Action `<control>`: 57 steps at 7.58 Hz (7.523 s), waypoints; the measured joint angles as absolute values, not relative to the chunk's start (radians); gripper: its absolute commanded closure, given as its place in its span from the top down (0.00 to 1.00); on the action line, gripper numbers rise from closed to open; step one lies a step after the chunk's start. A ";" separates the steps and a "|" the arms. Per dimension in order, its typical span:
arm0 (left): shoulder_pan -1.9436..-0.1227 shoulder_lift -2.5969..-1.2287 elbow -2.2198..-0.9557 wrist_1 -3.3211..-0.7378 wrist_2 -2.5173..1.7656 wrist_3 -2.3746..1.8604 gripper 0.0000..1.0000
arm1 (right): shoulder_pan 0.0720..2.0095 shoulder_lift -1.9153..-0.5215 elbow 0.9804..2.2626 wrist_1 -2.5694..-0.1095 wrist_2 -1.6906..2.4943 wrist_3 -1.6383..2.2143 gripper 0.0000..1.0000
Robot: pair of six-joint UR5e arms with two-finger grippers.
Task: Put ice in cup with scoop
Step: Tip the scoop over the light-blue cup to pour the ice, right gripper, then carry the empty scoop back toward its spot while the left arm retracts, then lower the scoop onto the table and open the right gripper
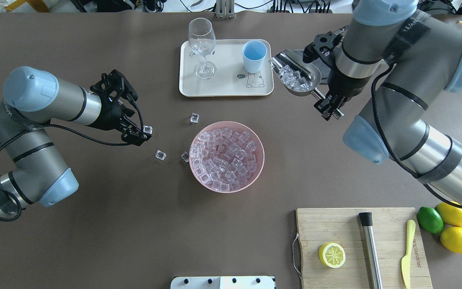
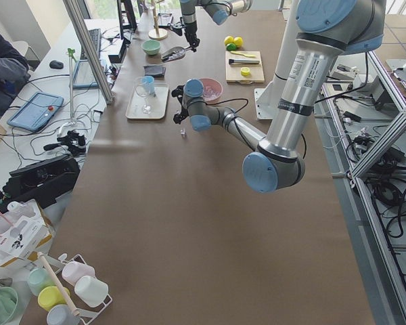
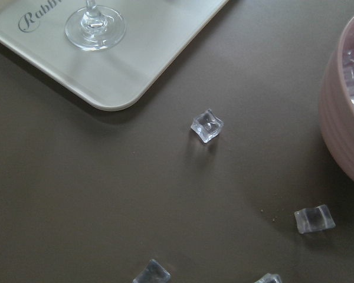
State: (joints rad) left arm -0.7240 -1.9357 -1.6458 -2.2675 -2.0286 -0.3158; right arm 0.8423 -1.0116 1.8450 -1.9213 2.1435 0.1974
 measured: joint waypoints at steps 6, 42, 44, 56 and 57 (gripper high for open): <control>-0.732 -1.991 -1.716 -2.039 -2.042 -0.300 1.00 | 0.871 -0.623 1.461 -2.291 2.196 0.178 0.00; -0.484 -2.030 -1.935 -0.845 -1.215 0.761 0.98 | 1.219 -1.091 1.905 -2.300 2.416 0.029 0.00; -0.498 -2.025 -1.943 -0.858 -1.232 0.761 0.98 | 1.233 -1.159 1.972 -2.292 2.384 0.029 0.00; -1.437 -1.708 -1.758 -1.127 -2.145 0.384 0.98 | 1.336 -1.626 1.775 -1.633 2.342 0.208 0.00; -1.533 -1.694 -1.707 -1.130 -2.179 0.383 0.98 | 1.313 -1.626 1.737 -1.610 2.343 0.225 0.00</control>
State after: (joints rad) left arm -1.5332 -1.6944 -1.7074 -1.1301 -2.1794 0.3825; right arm 1.3133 -1.6255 1.7370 -1.6095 2.3433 0.2250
